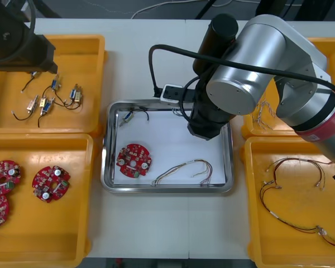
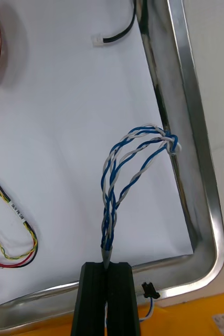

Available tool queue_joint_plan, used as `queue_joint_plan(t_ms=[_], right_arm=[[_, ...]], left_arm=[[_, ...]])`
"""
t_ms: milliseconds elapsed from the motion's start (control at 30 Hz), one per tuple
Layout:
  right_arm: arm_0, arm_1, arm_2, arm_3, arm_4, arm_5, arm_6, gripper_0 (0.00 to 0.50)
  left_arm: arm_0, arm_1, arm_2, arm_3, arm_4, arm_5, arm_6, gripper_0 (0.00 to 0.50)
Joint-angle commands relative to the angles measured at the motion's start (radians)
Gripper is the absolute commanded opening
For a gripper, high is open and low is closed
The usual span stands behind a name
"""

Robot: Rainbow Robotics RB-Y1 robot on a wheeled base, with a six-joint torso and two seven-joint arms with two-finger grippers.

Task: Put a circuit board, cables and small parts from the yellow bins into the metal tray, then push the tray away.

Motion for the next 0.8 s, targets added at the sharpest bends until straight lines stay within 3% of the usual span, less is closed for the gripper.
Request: queue_joint_plan(t_ms=[33, 367, 800], right_arm=[[-0.075, 0.031, 0.065, 0.053, -0.007, -0.066, 0.105, 0.000], [-0.106, 0.063, 0.148, 0.217, -0.047, -0.184, 0.233, 0.000], [-0.127, 0.072, 0.222, 0.306, -0.086, -0.259, 0.246, 0.000]], left_arm=[[0.048, 0.046, 0.047, 0.011, -0.054, -0.051, -0.016, 0.500], [0.074, 0.047, 0.084, 0.041, -0.100, -0.138, -0.045, 0.500], [0.102, 0.047, 0.119, 0.119, -0.117, -0.212, -0.170, 0.500]])
